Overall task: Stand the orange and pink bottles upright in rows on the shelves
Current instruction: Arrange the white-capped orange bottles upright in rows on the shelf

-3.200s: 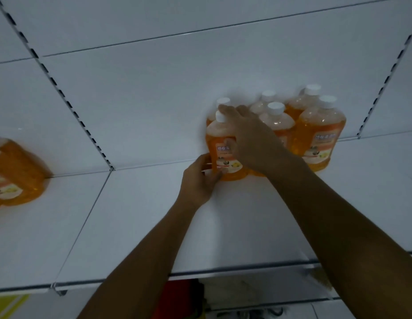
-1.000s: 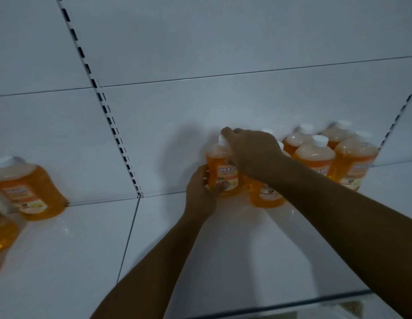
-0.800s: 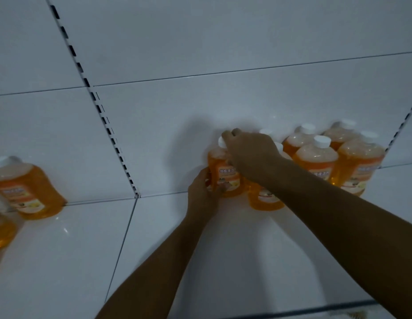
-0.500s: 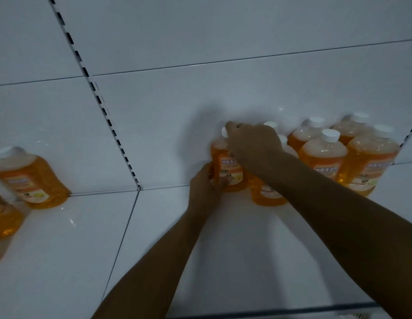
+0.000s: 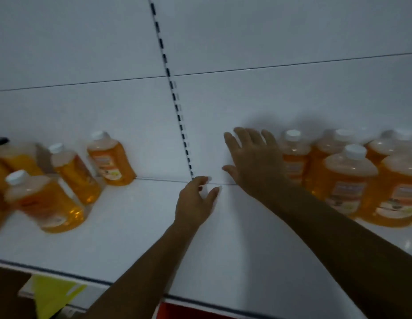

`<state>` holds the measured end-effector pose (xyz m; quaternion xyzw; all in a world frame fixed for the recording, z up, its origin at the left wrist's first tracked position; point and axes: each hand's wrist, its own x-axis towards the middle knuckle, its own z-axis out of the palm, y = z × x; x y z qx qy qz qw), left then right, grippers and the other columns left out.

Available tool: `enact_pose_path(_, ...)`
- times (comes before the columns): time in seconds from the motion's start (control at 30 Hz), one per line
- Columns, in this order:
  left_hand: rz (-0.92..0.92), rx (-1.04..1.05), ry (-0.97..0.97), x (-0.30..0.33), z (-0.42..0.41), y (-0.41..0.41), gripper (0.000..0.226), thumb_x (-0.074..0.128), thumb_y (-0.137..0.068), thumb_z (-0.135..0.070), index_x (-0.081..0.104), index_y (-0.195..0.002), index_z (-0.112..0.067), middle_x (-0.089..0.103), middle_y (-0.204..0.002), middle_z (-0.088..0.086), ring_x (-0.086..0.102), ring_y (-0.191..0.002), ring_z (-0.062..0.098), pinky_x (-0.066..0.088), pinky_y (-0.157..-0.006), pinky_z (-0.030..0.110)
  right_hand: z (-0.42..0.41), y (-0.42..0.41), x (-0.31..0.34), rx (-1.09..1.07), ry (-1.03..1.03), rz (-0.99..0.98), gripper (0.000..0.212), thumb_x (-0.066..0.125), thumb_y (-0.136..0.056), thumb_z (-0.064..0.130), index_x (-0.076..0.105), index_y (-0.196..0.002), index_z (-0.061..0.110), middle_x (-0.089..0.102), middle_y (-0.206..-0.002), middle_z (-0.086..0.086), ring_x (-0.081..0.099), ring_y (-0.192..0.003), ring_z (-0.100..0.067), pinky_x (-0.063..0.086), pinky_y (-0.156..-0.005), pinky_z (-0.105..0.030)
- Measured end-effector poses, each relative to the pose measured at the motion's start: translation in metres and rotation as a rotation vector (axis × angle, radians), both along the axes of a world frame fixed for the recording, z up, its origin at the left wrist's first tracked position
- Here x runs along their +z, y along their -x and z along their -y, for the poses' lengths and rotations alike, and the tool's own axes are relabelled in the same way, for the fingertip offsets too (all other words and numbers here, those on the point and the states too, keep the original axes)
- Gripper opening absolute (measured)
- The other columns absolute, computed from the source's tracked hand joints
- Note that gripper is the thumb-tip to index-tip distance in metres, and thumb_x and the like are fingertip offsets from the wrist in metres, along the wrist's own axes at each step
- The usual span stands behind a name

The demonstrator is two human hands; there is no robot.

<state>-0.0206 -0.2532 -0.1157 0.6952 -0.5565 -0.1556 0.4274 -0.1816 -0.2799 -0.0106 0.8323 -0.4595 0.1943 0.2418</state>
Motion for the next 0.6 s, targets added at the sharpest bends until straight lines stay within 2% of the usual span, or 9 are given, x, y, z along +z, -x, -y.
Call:
enact_pose_path(0.1, -0.042, 0.178, 0.007, 0.002, -0.025, -0.057, 0.048, 0.066, -0.088, -0.039, 0.054, -0.13, -0.021, 0.058, -0.133, -0.004, 0.056, -0.116, 0.014, 0.042, -0.095, 0.023, -0.007, -0.062, -0.009, 0.208, -0.298, 0.23, 0.068, 0.065, -0.086, 0.045, 0.04, -0.142, 0.016, 0.049, -0.14, -0.006, 0.05, -0.125, -0.027, 0.04, -0.104, -0.041)
enact_pose_path(0.2, -0.116, 0.34, 0.048, 0.008, -0.049, -0.113, 0.057, 0.065, -0.09, -0.033, 0.042, -0.141, -0.018, 0.048, -0.144, 0.0, 0.049, -0.127, 0.019, 0.038, -0.098, 0.026, -0.01, -0.122, -0.019, 0.381, -0.562, 0.466, 0.067, 0.07, -0.085, 0.036, 0.041, -0.142, 0.016, 0.05, -0.141, -0.006, 0.05, -0.126, -0.026, 0.043, -0.104, -0.043)
enact_pose_path(0.27, -0.177, 0.353, 0.069, 0.012, -0.061, -0.142, 0.062, 0.063, -0.092, -0.029, 0.036, -0.146, -0.018, 0.042, -0.149, -0.001, 0.044, -0.133, 0.021, 0.037, -0.101, 0.029, -0.01, -0.157, -0.024, 0.431, -0.67, 0.578, 0.066, 0.073, -0.084, 0.032, 0.042, -0.14, 0.015, 0.052, -0.138, -0.006, 0.051, -0.124, -0.025, 0.044, -0.103, -0.042)
enact_pose_path(0.37, -0.241, 0.293, 0.089, 0.018, -0.068, -0.17, 0.063, 0.062, -0.093, -0.026, 0.03, -0.148, -0.023, 0.036, -0.153, -0.004, 0.036, -0.138, 0.02, 0.034, -0.107, 0.036, -0.008, -0.201, -0.025, 0.463, -0.779, 0.656, 0.067, 0.073, -0.084, 0.028, 0.041, -0.141, 0.013, 0.051, -0.14, -0.005, 0.051, -0.124, -0.021, 0.042, -0.101, -0.031)
enact_pose_path(0.43, -0.259, 0.256, 0.106, 0.021, -0.065, -0.184, 0.064, 0.061, -0.093, -0.026, 0.029, -0.149, -0.026, 0.035, -0.153, -0.007, 0.034, -0.14, 0.018, 0.032, -0.109, 0.038, -0.003, -0.226, -0.024, 0.471, -0.81, 0.664, 0.068, 0.071, -0.086, 0.027, 0.037, -0.143, 0.014, 0.046, -0.145, -0.003, 0.048, -0.126, -0.019, 0.04, -0.1, -0.029)
enact_pose_path(0.53, -0.306, 0.216, 0.136, 0.022, -0.053, -0.202, 0.058, 0.06, -0.094, -0.026, 0.032, -0.145, -0.031, 0.041, -0.148, -0.01, 0.041, -0.136, 0.017, 0.034, -0.108, 0.038, 0.005, -0.258, -0.024, 0.462, -0.836, 0.677, 0.072, 0.07, -0.087, 0.031, 0.032, -0.147, 0.017, 0.04, -0.15, -0.001, 0.044, -0.132, -0.018, 0.038, -0.104, -0.033)
enact_pose_path(0.6, -0.336, 0.195, 0.196, 0.019, -0.042, -0.212, 0.052, 0.059, -0.094, -0.03, 0.037, -0.141, -0.034, 0.049, -0.138, -0.014, 0.049, -0.128, 0.013, 0.041, -0.107, 0.041, 0.009, -0.276, -0.024, 0.477, -0.838, 0.694, 0.073, 0.07, -0.087, 0.03, 0.031, -0.147, 0.018, 0.04, -0.149, 0.001, 0.043, -0.13, -0.015, 0.037, -0.102, -0.029)
